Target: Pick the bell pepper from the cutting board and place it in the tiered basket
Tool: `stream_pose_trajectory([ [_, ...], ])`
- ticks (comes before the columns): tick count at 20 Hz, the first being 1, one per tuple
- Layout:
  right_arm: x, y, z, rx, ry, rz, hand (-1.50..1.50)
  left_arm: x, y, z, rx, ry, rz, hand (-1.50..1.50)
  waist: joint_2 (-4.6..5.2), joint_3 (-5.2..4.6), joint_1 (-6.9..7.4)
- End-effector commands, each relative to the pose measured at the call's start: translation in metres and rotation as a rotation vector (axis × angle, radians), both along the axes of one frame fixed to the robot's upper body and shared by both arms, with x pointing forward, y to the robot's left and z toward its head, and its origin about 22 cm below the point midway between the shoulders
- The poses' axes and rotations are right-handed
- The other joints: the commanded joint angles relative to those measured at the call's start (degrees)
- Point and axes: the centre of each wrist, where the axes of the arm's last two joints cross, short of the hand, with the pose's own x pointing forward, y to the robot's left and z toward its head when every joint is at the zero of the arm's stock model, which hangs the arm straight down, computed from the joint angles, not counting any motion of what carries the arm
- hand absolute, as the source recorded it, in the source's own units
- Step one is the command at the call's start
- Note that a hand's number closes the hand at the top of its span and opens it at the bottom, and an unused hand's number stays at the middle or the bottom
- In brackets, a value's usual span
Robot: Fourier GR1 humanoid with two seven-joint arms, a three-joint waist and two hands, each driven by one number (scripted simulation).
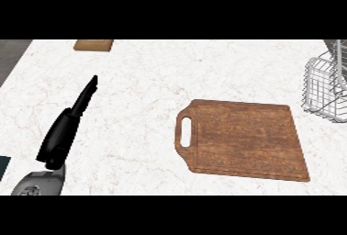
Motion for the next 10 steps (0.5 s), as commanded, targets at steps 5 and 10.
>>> stream_pose_trajectory([
  [5, -0.026, -0.039, 0.026, 0.202, -0.275, -0.245, -1.50, 0.002, 0.009, 0.008, 0.009, -0.023, 0.012, 0.00, 0.39, 0.09, 0.05],
  [10, -0.071, -0.091, 0.043, 0.234, -0.304, -0.493, -1.50, -0.001, -0.001, 0.008, -0.010, -0.028, -0.009, 0.00, 0.63, 0.18, 0.14],
])
